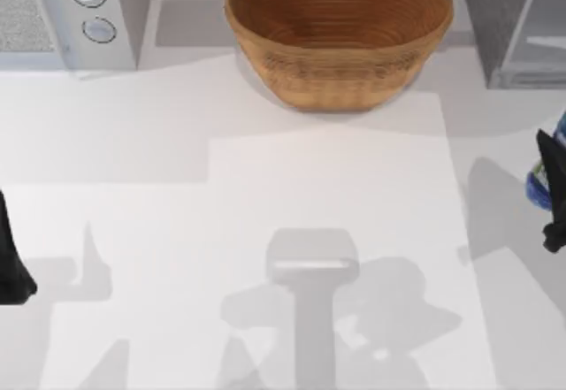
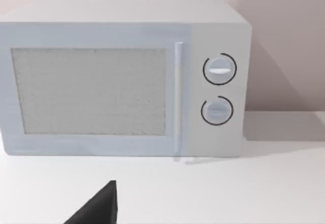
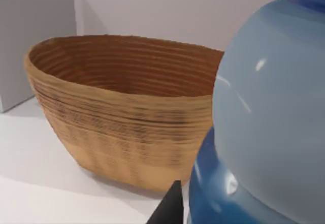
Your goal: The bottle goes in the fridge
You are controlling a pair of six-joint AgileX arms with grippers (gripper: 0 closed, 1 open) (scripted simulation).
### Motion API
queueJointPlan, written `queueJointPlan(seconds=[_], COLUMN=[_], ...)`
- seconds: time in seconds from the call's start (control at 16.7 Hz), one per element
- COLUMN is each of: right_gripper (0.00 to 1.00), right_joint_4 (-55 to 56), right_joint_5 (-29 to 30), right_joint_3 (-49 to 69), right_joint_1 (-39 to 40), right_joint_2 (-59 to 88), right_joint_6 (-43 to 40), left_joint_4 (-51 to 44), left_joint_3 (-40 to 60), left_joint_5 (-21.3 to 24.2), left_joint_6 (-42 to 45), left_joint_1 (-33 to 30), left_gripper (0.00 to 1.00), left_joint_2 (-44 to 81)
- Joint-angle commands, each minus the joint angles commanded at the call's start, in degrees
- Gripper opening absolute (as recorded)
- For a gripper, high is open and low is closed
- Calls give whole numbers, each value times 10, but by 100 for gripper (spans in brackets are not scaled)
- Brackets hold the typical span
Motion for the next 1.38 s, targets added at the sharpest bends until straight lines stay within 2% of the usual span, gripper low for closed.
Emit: queueJointPlan(seconds=[0.48, 0.72, 0.96, 1.38], right_gripper=[1, 1, 1, 1], right_joint_4=[-277, -388, -428, -411], right_joint_5=[79, 117, 142, 137], right_joint_3=[-51, -83, -96, -81], right_joint_1=[-49, -69, -84, -84], right_joint_2=[-366, -503, -554, -534], right_joint_6=[10, 13, 12, 16], left_joint_4=[0, 0, 0, 0], left_joint_3=[0, 0, 0, 0], left_joint_5=[0, 0, 0, 0], left_joint_6=[0, 0, 0, 0], left_joint_1=[0, 0, 0, 0], left_gripper=[100, 100, 100, 100], left_joint_2=[0, 0, 0, 0])
